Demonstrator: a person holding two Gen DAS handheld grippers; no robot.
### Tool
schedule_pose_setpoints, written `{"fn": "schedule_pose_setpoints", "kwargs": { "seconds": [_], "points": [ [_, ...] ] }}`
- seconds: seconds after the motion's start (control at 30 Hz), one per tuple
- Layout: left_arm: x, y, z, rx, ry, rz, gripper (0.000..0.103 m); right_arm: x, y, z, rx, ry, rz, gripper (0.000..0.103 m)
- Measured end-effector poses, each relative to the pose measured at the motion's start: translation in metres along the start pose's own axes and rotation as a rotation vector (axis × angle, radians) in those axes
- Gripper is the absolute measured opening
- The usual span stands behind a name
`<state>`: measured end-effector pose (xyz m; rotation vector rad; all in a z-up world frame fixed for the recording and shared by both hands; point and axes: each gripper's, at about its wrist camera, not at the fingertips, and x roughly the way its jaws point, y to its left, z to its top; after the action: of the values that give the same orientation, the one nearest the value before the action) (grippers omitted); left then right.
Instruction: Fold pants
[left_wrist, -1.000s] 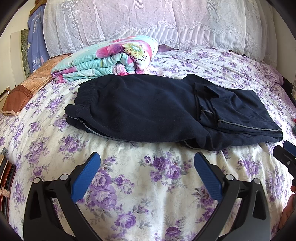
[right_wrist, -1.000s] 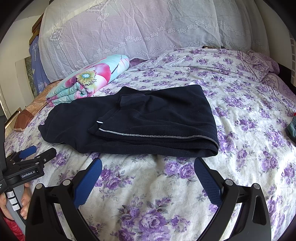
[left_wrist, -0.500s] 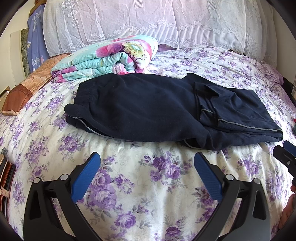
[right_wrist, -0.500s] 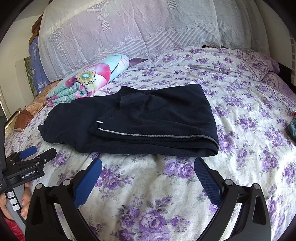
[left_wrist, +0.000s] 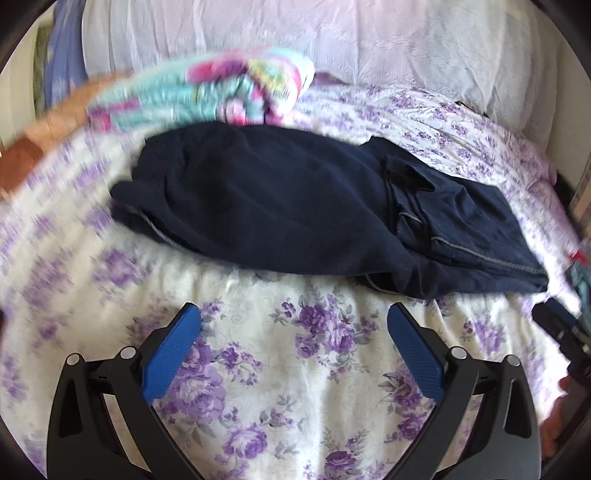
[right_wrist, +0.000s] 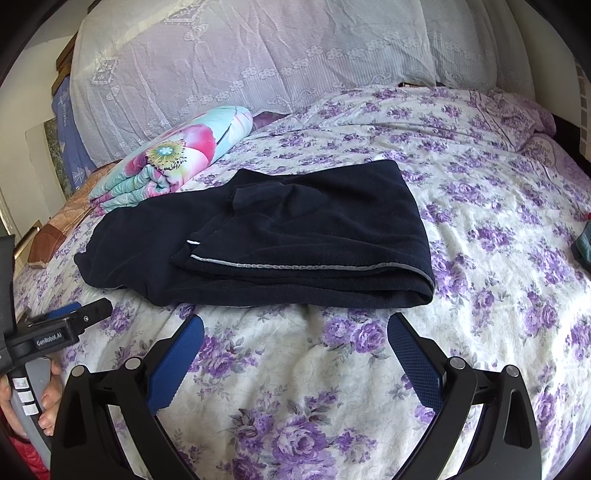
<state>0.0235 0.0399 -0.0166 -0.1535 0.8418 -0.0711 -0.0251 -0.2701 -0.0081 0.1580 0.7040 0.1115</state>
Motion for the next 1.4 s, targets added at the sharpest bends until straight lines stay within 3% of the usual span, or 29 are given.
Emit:
{"fn": "schedule_pose_setpoints", "kwargs": {
  "seconds": [0.17,0.33,0.5,0.63,0.67,0.7,0.73,0.8,0.93,1.0,1.07,1.17,1.3,1.4],
  "points": [
    [0.012,0.022,0.014,-0.101,0.027,-0.072,0.099,0.01,-0.031,0.001,0.159,0.051,0.029,0.1],
    [0.029,0.035,0.035,-0.155,0.056,-0.112,0.099,0.025,-0.067,0.002,0.386,0.066,0.134,0.1],
    [0.053,0.055,0.063,-0.245,0.081,-0.149,0.099,0.049,-0.057,0.027,0.331,0.101,0.049,0.1],
    [0.059,0.074,0.073,-0.349,0.073,-0.23,0.099,0.058,-0.053,0.035,0.318,0.061,0.077,0.1],
    [0.059,0.08,0.074,-0.388,0.068,-0.262,0.098,0.057,-0.053,0.035,0.321,0.048,0.087,0.096],
    [0.06,0.084,0.076,-0.413,0.065,-0.28,0.098,0.053,-0.053,0.035,0.321,0.03,0.101,0.084],
    [0.06,0.089,0.076,-0.441,0.06,-0.298,0.098,0.053,-0.054,0.037,0.322,0.016,0.111,0.079],
    [0.062,0.093,0.079,-0.467,0.054,-0.286,0.082,0.052,-0.056,0.041,0.312,0.003,0.108,0.048],
    [0.064,0.094,0.081,-0.448,0.048,-0.24,0.059,0.061,-0.057,0.049,0.296,0.004,0.105,0.038],
    [0.061,0.093,0.08,-0.444,0.041,-0.254,0.038,0.06,-0.058,0.05,0.286,-0.004,0.104,0.034],
    [0.057,0.097,0.077,-0.458,0.027,-0.287,0.026,0.056,-0.061,0.049,0.296,-0.017,0.117,0.029],
    [0.036,0.091,0.066,-0.441,-0.023,-0.284,0.018,0.039,-0.068,0.048,0.302,-0.062,0.144,0.021],
    [-0.01,0.068,0.047,-0.326,-0.108,-0.224,0.017,-0.004,-0.074,0.041,0.275,-0.081,0.205,0.017],
    [-0.052,0.053,0.016,-0.248,-0.126,-0.256,0.017,-0.046,-0.078,0.025,0.208,-0.073,0.21,0.017]
  ]
}}
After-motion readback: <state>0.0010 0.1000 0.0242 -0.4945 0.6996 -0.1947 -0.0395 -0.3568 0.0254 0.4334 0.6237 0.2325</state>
